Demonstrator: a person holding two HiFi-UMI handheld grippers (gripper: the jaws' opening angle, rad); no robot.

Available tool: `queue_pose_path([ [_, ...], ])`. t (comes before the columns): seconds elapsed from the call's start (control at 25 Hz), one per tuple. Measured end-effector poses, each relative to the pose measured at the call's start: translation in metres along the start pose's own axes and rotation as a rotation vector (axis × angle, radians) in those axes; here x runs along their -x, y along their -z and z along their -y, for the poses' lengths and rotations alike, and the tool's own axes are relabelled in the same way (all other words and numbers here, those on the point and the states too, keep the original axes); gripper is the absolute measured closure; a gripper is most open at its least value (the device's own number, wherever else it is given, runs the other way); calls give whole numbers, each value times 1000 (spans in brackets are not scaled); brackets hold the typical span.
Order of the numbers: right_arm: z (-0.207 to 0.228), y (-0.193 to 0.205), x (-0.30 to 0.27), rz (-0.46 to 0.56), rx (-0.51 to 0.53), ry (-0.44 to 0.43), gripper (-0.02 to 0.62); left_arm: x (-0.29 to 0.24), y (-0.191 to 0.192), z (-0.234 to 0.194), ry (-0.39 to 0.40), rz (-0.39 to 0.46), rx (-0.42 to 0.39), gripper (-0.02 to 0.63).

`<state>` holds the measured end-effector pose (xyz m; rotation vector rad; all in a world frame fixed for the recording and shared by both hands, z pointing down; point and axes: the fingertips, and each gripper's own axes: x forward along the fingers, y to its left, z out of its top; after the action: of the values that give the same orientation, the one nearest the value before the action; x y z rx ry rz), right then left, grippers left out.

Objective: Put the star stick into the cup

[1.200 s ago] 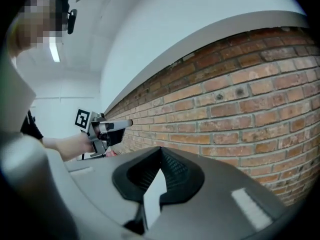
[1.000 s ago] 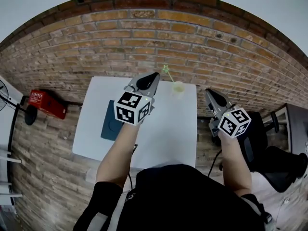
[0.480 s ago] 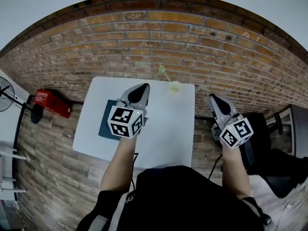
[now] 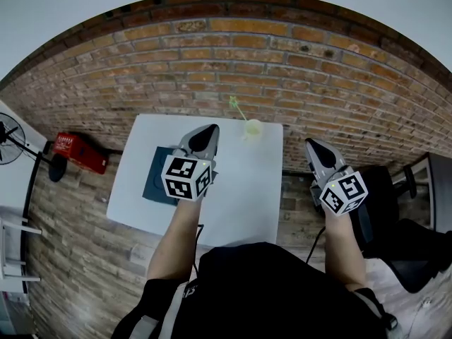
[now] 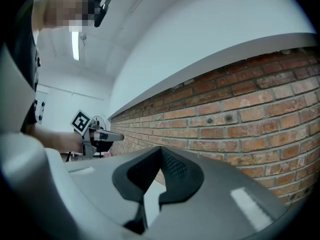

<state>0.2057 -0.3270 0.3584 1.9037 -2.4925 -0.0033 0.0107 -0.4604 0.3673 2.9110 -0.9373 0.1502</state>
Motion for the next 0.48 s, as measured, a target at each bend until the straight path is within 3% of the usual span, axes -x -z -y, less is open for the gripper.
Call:
queue_pose_path([
  [0.48, -5, 2, 1, 8, -37, -16, 598, 3, 1, -1, -6, -17, 1, 597],
])
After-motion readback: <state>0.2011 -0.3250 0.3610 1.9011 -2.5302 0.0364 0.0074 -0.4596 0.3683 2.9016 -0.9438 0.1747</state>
